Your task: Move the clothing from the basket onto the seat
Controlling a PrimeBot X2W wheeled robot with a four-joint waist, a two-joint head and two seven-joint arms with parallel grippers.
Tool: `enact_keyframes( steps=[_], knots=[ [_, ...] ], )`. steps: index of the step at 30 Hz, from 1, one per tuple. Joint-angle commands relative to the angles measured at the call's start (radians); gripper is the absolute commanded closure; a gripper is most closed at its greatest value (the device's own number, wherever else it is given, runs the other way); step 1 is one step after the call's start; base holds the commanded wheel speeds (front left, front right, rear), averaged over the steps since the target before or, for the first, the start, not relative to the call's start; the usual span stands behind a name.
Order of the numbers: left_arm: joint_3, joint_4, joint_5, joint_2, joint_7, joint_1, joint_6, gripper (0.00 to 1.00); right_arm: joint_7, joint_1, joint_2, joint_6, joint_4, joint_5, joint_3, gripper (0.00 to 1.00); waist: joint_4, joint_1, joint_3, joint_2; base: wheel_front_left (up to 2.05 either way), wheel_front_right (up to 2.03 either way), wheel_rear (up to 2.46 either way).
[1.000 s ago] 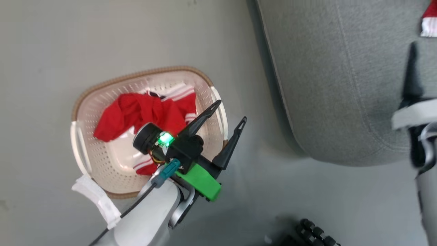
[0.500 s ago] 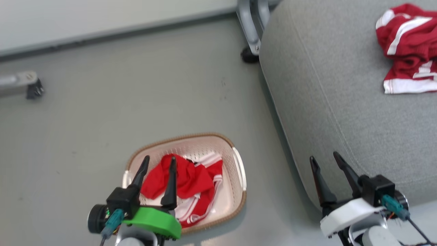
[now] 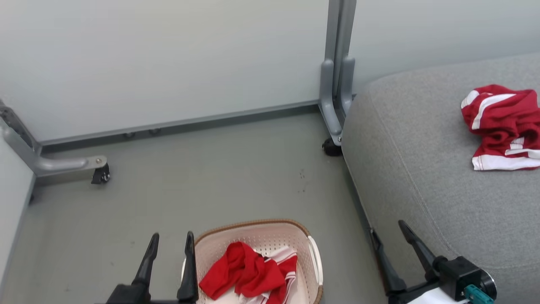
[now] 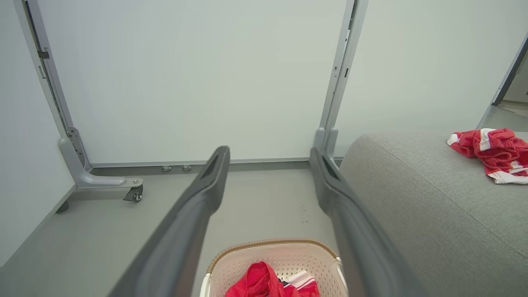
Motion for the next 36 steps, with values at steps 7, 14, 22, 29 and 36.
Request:
enact_keyframes(
  steps=[7,14,22,29,36],
  knots=[
    [0.012,-0.036,-0.006,0.0,0.0,0.115,0.037,0.0,-0.003,0.042,-0.007,-0.001,-0.029,-0.014,0.017,0.0,0.004,0.0001,-0.065,-0.0001,0.0,0.0,0.0],
    [0.012,-0.029,-0.002,0.0,0.0,0.128,0.039,0.0,-0.003,0.056,-0.003,-0.001,-0.028,-0.023,0.002,0.0,0.009,0.0001,-0.069,-0.0001,0.0,0.0,0.0],
    [0.009,-0.021,-0.005,0.0,0.0,0.111,0.04,0.0,-0.003,0.055,-0.001,-0.001,-0.025,-0.024,-0.014,0.0,0.017,0.0001,-0.068,-0.0001,0.0,0.0,0.0],
    [0.009,-0.012,-0.006,0.0,0.0,0.108,0.033,0.0,-0.003,0.057,0.004,-0.001,-0.021,-0.023,-0.02,0.0,0.02,0.0001,-0.072,-0.0001,0.0,0.0,0.0],
    [0.009,-0.009,-0.003,0.0,0.0,0.099,0.027,0.0,-0.003,0.053,0.004,-0.001,-0.016,-0.023,-0.014,0.0,0.02,0.0001,-0.07,-0.0001,0.0,0.0,0.0]
  ],
)
